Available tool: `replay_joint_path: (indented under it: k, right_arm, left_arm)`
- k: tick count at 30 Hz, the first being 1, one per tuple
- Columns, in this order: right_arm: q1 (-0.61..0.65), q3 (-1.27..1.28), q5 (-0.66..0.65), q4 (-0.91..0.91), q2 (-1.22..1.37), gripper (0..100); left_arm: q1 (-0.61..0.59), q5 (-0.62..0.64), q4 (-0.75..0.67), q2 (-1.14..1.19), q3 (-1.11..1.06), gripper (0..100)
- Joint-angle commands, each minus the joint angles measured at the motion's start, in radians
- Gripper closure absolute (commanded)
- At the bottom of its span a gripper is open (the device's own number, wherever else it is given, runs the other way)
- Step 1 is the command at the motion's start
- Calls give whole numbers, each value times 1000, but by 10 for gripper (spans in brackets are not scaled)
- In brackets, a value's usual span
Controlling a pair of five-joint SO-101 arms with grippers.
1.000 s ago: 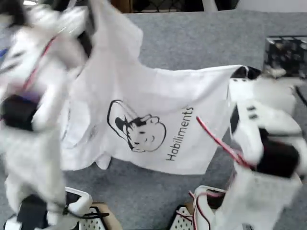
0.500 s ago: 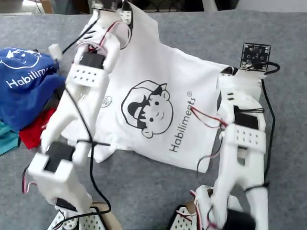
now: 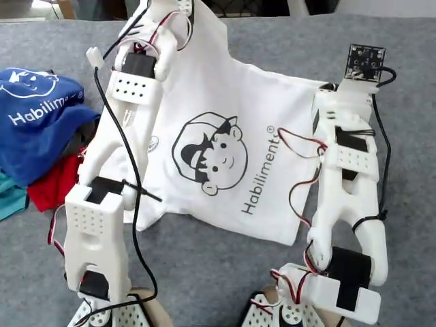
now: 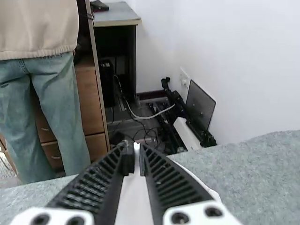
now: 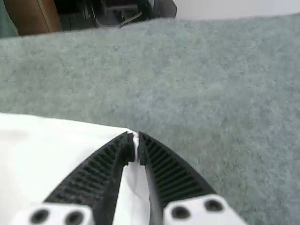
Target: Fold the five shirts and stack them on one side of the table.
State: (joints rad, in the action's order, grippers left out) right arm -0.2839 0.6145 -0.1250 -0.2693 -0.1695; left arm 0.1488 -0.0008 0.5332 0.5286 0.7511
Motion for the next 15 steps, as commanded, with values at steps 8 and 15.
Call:
replay_joint_path:
  k: [8, 15]
  right_arm:
    - [40, -53, -117, -249, -104, 983]
    - [5, -174, -17, 18, 30, 983]
  left_arm:
    - [-12, 0, 180, -15, 101, 973]
    - [-7, -8, -9, -26, 117, 973]
